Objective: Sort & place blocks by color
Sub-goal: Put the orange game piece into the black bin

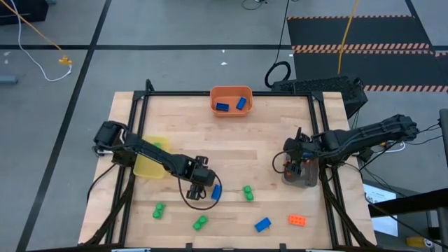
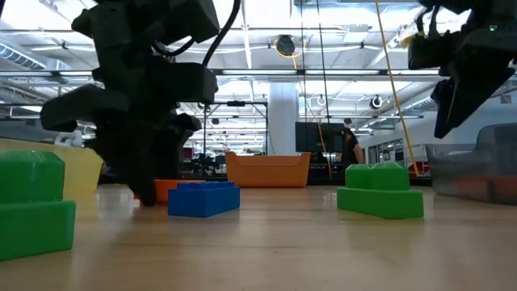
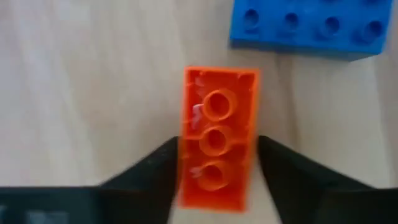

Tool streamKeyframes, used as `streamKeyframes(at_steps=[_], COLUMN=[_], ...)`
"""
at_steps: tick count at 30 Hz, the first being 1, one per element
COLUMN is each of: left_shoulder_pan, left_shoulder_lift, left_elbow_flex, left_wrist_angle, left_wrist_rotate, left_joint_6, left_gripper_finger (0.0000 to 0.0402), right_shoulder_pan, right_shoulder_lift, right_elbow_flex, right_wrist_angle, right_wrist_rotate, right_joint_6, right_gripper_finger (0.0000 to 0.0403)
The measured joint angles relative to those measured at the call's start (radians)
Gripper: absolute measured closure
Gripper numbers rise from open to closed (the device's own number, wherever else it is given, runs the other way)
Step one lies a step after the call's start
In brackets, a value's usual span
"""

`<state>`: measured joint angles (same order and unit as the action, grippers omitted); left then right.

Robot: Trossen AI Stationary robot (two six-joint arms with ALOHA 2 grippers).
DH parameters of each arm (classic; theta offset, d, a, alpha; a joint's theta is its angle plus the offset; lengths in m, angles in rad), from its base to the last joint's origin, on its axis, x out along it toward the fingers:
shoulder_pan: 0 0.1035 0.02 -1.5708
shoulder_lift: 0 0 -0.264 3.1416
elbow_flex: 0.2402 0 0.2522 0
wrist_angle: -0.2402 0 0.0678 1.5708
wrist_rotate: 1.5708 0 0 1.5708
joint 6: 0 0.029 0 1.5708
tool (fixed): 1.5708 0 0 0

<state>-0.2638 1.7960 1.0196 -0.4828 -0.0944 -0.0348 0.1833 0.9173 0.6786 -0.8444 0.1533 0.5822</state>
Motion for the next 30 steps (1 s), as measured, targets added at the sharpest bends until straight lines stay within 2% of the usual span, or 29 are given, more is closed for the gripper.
streamKeyframes(at_steps=[2, 8, 11, 17, 19, 22, 25, 30], left_shoulder_pan=[0.016, 0.063, 0.090, 0.137, 0.151, 0.170, 0.194, 0.239], left_shoulder_lift=[-0.027, -0.125, -0.179, -0.241, -0.245, -0.243, -0.244, -0.244], left_elbow_flex=[-0.003, -0.002, 0.000, -0.001, -0.001, -0.001, 0.004, 0.095], left_wrist_angle=[-0.011, 0.025, 0.123, 0.245, 0.263, 0.300, 0.364, 0.266], left_wrist_rotate=[-0.026, -0.063, -0.066, 0.072, 0.097, 0.136, 0.218, 0.282], left_joint_6=[0.000, -0.003, 0.004, -0.009, -0.043, -0.115, -0.195, -0.256], left_gripper_finger=[0.0272, 0.0266, 0.0266, 0.0266, 0.0266, 0.0266, 0.0266, 0.0266], right_shoulder_pan=[0.000, 0.000, 0.000, 0.003, 0.003, 0.002, 0.001, 0.000], right_shoulder_lift=[0.000, 0.000, 0.000, 0.020, 0.047, 0.106, 0.173, 0.273], right_elbow_flex=[-0.024, -0.083, -0.092, -0.111, -0.111, -0.111, -0.111, -0.111], right_wrist_angle=[0.067, 0.438, 0.629, 0.968, 1.051, 1.147, 1.204, 1.301], right_wrist_rotate=[0.000, -0.053, -0.041, -0.020, -0.020, -0.020, -0.019, -0.009], right_joint_6=[-0.007, -0.156, -0.318, -0.906, -1.053, -1.165, -1.217, -1.268], right_gripper_finger=[0.0051, 0.0051, 0.0051, 0.0051, 0.0051, 0.0051, 0.0051, 0.0051])
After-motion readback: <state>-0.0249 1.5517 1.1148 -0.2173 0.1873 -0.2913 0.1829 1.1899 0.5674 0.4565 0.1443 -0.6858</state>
